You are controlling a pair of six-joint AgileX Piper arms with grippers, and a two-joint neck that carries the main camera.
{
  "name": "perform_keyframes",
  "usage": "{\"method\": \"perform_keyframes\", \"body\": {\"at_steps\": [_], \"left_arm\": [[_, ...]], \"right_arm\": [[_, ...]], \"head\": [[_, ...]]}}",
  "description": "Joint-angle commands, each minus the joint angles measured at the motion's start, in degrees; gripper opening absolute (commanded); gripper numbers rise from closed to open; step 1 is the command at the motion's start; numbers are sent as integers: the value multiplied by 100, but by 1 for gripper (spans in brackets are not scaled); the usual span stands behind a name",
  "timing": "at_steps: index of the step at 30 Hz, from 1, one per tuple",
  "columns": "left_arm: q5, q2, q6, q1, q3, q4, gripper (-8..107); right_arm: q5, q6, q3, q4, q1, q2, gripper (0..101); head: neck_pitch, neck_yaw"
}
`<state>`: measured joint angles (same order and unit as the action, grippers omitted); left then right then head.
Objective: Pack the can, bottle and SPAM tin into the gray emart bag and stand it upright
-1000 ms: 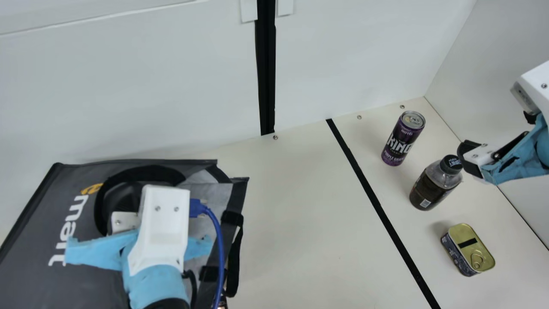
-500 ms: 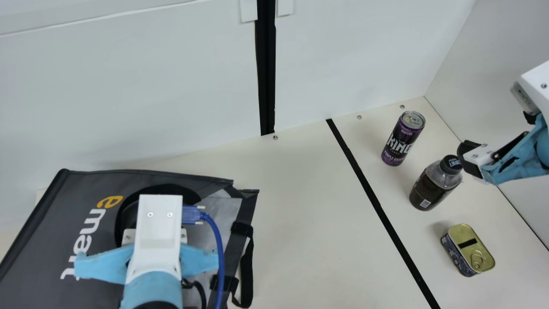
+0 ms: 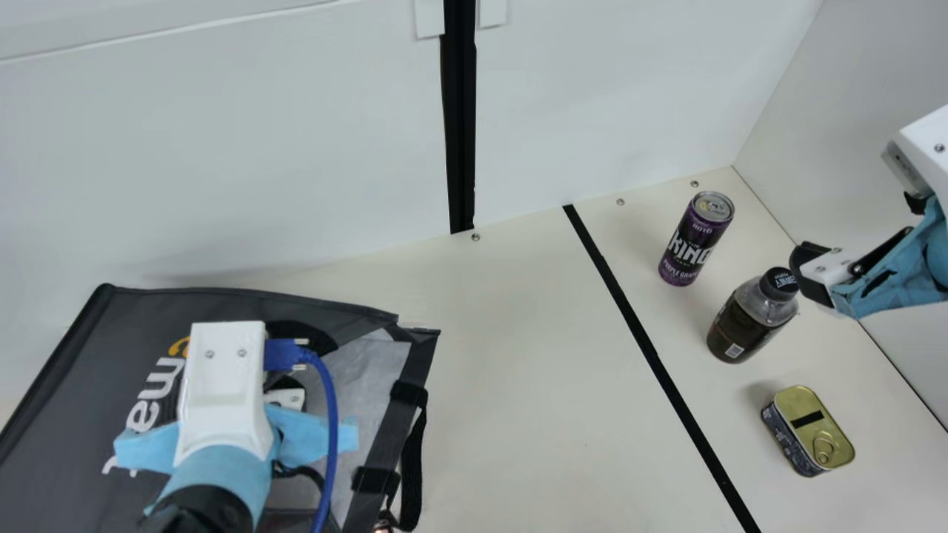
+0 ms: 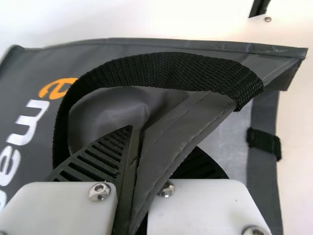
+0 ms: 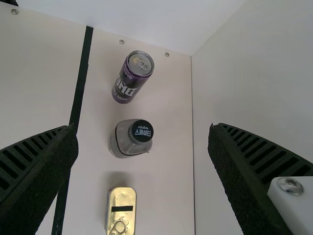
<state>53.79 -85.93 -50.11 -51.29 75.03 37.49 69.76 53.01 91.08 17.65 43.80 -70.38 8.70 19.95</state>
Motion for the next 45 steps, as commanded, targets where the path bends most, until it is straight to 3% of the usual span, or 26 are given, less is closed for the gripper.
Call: {"method": "perform_keyframes", "body": {"at_steps": [1,19,31,45], "left_arm": [[-193,29,195,170,-31,-419,-8],[-989,281,2200,1418,-174,-3211,-8],[-910,305,3583,2021,-140,-4957,-8],[-675,220,4638,2534,-122,-6085,-8]], "right_arm": [[0,0,0,0,0,0,95],[0,0,0,0,0,0,95],[0,0,0,0,0,0,95],[0,0,0,0,0,0,95]], "head": [[130,5],[130,5],[130,5],[130,5]]}}
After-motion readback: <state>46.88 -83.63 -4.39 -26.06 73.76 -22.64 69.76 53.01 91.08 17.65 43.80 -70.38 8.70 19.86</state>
